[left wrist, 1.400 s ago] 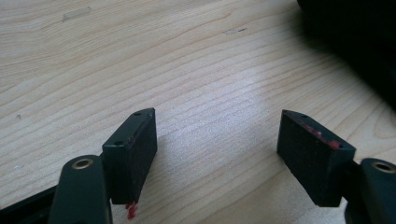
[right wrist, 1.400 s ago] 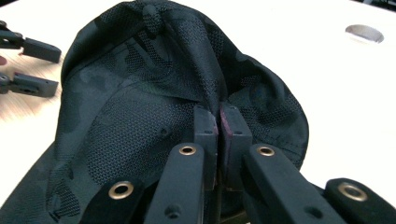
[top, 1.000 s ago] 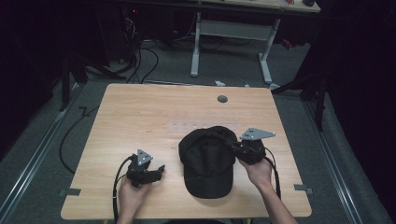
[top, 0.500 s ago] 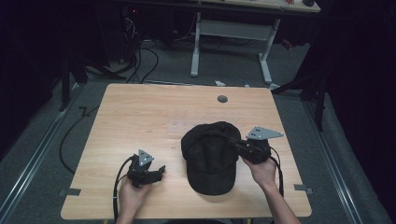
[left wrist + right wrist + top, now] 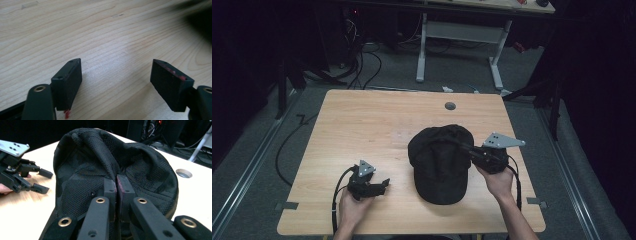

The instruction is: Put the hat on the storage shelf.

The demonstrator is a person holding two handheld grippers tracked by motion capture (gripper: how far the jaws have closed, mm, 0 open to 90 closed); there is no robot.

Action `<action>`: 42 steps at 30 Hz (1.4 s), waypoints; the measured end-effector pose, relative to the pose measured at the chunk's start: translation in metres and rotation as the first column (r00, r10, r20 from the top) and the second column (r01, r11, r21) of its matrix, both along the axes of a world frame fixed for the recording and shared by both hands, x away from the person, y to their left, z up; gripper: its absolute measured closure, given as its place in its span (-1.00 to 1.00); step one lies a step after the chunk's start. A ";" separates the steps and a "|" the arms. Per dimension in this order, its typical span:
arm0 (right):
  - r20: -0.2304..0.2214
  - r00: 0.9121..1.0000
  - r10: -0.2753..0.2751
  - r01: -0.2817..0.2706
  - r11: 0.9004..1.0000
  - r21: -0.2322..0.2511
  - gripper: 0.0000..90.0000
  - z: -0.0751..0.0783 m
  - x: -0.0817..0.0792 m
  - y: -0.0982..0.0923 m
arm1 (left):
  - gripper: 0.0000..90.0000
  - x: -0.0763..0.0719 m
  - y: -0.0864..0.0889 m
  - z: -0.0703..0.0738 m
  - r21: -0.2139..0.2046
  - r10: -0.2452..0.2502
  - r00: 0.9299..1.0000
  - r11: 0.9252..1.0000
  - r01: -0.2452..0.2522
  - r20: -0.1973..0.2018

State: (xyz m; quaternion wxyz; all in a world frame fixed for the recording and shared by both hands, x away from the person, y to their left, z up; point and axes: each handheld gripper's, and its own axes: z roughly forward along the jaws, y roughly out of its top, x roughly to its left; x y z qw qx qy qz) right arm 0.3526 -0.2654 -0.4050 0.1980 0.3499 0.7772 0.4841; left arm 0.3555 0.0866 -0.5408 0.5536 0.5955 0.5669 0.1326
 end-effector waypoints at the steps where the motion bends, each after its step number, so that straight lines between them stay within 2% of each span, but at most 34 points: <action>1: 0.001 1.000 0.001 -0.001 1.000 0.003 0.94 0.001 0.000 -0.001 | -0.40 -0.001 -0.001 0.001 -0.010 -0.006 1.000 1.000 0.006 -0.005; 3: 0.004 1.000 0.003 -0.003 1.000 0.007 0.94 0.001 0.000 -0.002 | -0.40 -0.003 -0.002 0.003 -0.015 -0.029 1.000 0.999 0.029 -0.005; 7: 0.018 1.000 0.007 -0.008 1.000 0.009 0.94 0.002 -0.001 -0.003 | -0.41 -0.007 -0.005 0.015 -0.099 -0.072 0.997 0.993 0.069 -0.022; 9: 0.018 1.000 0.011 -0.012 1.000 0.014 0.94 0.003 -0.002 -0.003 | -0.42 -0.008 -0.007 0.022 -0.128 -0.098 0.995 0.987 0.094 -0.022; 13: 0.022 1.000 0.015 -0.015 1.000 0.023 0.94 0.003 -0.003 -0.002 | -0.45 -0.012 -0.014 0.033 -0.177 -0.164 0.986 0.972 0.157 -0.024; 17: 0.025 1.000 0.019 -0.020 0.999 0.028 0.94 0.003 -0.004 -0.001 | -0.48 -0.015 -0.025 0.041 -0.190 -0.228 0.973 0.957 0.220 -0.024; 23: 0.038 0.999 0.033 -0.035 0.998 0.045 0.94 0.004 -0.006 -0.001 | -0.52 -0.020 -0.039 0.052 -0.202 -0.321 0.947 0.929 0.311 -0.019; 25: 0.043 0.998 0.037 -0.039 0.998 0.048 0.94 0.005 -0.007 -0.001 | -0.53 -0.020 -0.043 0.055 -0.211 -0.343 0.939 0.920 0.331 -0.018; 29: 0.054 0.997 0.049 -0.053 0.997 0.063 0.94 0.007 -0.009 -0.002 | -0.55 -0.020 -0.051 0.060 -0.218 -0.375 0.927 0.906 0.362 -0.019; 32: 0.067 0.996 0.062 -0.067 0.995 0.068 0.94 0.008 -0.010 -0.002 | -0.55 -0.019 -0.054 0.063 -0.237 -0.390 0.921 0.897 0.374 -0.023; 35: 0.072 0.995 0.072 -0.078 0.994 0.074 0.94 0.010 -0.012 -0.002 | -0.55 -0.017 -0.058 0.063 -0.230 -0.398 0.917 0.895 0.382 -0.030; 42: 0.085 0.992 0.098 -0.106 0.990 0.089 0.94 0.011 -0.013 -0.001 | -0.53 -0.016 -0.064 0.067 -0.238 -0.436 0.899 0.878 0.416 -0.037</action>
